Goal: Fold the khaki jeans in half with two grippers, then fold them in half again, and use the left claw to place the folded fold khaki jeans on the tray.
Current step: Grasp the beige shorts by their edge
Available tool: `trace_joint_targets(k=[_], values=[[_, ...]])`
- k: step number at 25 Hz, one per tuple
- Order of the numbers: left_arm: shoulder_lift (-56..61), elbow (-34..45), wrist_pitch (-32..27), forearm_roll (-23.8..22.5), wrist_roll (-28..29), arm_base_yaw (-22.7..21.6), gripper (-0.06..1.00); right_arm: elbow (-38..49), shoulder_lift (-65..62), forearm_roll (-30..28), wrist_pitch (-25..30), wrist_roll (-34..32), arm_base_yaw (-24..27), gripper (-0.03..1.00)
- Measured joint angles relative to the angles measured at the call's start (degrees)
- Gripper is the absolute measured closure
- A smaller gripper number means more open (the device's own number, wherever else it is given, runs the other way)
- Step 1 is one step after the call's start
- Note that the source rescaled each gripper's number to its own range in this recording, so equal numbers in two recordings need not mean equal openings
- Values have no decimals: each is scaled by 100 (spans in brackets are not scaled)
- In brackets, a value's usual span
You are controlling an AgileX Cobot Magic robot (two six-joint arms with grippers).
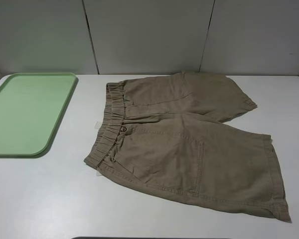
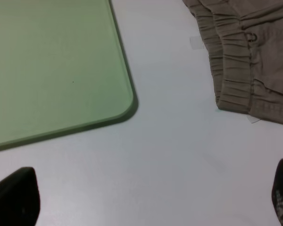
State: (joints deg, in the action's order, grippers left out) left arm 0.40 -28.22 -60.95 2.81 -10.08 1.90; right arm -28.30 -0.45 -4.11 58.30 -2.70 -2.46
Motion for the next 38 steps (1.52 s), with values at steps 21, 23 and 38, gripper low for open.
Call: trace_joint_targets(k=[21,23,38], values=[[0,0,0,0,0,0,-4,0,0,0,0,0,0,-3],[0,0,0,0,0,0,-4,0,0,0,0,0,0,-3],[0,0,0,0,0,0,-4,0,0,0,0,0,0,-3]])
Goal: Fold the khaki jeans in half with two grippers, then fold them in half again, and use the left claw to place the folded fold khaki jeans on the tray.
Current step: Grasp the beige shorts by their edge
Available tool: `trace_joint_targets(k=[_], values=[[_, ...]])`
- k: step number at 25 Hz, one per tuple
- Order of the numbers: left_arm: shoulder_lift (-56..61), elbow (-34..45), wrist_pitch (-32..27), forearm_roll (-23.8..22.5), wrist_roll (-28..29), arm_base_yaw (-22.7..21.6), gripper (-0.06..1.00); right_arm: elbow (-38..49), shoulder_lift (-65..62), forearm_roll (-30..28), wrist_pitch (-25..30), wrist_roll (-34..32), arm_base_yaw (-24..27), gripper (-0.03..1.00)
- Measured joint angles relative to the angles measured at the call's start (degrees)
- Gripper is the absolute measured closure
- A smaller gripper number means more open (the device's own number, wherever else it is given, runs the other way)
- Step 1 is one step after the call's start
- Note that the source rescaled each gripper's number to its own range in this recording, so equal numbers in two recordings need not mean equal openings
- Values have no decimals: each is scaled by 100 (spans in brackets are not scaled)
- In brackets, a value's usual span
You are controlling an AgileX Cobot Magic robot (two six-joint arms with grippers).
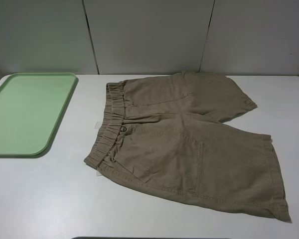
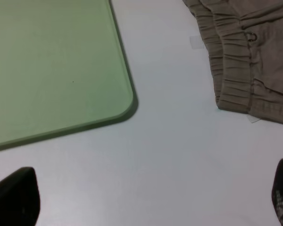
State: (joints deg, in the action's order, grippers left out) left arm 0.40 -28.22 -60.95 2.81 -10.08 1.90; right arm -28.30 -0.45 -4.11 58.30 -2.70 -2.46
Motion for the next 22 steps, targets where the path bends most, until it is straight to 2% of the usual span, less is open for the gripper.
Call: trace_joint_targets(k=[12,17,22], values=[[0,0,0,0,0,0,-3,0,0,0,0,0,0,-3],[-167,-124,-25,0,0,0,7,0,64,0,0,0,0,-3],[-1369,-887,-65,0,-264,0,14,0,701,38,0,13,0,-3]])
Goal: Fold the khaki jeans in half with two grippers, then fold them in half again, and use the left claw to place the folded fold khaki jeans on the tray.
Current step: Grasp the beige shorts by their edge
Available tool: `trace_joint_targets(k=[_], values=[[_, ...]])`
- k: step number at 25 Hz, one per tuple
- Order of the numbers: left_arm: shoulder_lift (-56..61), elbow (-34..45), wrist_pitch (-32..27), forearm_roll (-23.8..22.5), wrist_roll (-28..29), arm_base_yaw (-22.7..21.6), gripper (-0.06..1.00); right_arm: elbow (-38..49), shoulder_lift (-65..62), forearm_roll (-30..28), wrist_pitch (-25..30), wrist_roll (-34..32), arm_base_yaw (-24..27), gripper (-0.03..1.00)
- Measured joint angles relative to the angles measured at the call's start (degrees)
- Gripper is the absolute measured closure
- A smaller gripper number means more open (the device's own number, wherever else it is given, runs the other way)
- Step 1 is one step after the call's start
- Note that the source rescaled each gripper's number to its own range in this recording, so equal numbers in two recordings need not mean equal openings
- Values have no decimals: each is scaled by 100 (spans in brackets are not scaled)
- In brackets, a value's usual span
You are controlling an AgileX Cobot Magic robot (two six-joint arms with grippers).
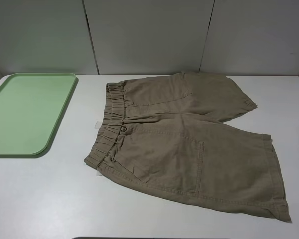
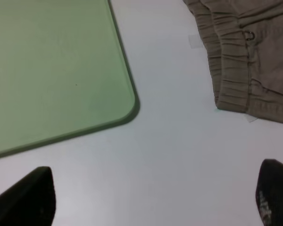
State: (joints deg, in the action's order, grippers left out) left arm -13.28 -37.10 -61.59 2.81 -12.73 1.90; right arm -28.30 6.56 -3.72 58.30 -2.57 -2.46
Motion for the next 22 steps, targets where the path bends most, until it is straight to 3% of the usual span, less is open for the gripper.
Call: trace_joint_targets(k=[3,5,7,13,15,18,22], values=[[-1006,-489,-103,0,-464,29,14,-96,835,93,12,150,0,-3],[-1602,-718,-89,-49,-666,350,14,-247,1385,148,-50,334,-26,-3],[-2202,-872,-72,-281,-749,943,14,-395,1901,182,-181,547,-164,-3],[-3819,-912,-90,-1968,-774,3138,15,-642,3791,-82,-436,1011,-1327,-3],[-4347,-912,-60,-2293,-774,3705,15,-642,4261,-210,-518,1137,-1767,-3],[-5035,-912,146,-2322,-795,4143,15,-642,4944,-391,-714,1249,-2423,-3],[-5766,-912,506,-2036,-1104,4223,15,-650,5666,-558,-934,1449,-3210,-3]])
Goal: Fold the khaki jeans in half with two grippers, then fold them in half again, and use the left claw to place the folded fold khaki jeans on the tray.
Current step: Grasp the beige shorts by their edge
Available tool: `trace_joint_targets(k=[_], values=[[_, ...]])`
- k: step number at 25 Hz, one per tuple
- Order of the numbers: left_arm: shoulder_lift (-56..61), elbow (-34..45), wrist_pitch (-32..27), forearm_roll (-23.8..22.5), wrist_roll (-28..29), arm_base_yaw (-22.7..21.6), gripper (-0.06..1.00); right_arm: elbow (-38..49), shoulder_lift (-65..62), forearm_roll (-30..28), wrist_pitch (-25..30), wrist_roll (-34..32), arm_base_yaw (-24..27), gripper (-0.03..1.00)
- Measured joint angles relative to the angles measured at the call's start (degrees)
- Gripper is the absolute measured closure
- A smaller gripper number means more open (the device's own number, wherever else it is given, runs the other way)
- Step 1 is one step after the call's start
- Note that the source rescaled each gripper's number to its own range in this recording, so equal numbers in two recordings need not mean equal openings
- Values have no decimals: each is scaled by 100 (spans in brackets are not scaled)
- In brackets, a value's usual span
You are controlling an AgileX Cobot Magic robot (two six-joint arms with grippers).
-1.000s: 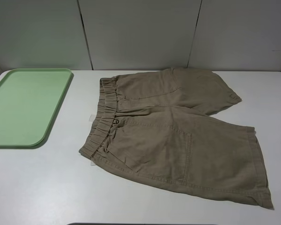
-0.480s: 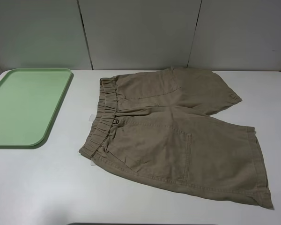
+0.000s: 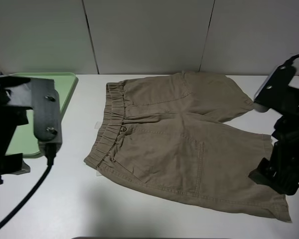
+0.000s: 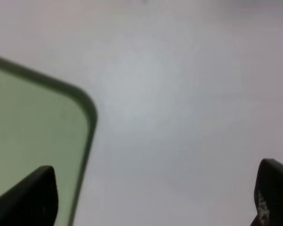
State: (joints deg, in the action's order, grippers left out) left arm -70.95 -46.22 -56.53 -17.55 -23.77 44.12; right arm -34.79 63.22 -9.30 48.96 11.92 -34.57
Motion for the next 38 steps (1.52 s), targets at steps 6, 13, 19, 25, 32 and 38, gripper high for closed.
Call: trace_joint_targets(k=[6,13,19,25,32,38], values=[[-929,0,471,380,-610,0,15,7,686,-131,-114,342,-712,-3],[-1974,-2,1288,388,-1107,-134,15,373,912,-242,-255,1121,-785,-3],[-2657,-7,2236,382,-1471,-507,15,572,912,-381,-340,1251,-785,-3],[-3278,-128,2757,382,-1935,-581,17,743,912,-416,-571,1366,-785,-3],[-3856,-651,2898,652,-2155,-581,18,1285,907,-416,-969,1370,-785,-3],[-4062,-700,2898,764,-2617,-587,18,1595,907,-421,-1257,1376,-785,-3]])
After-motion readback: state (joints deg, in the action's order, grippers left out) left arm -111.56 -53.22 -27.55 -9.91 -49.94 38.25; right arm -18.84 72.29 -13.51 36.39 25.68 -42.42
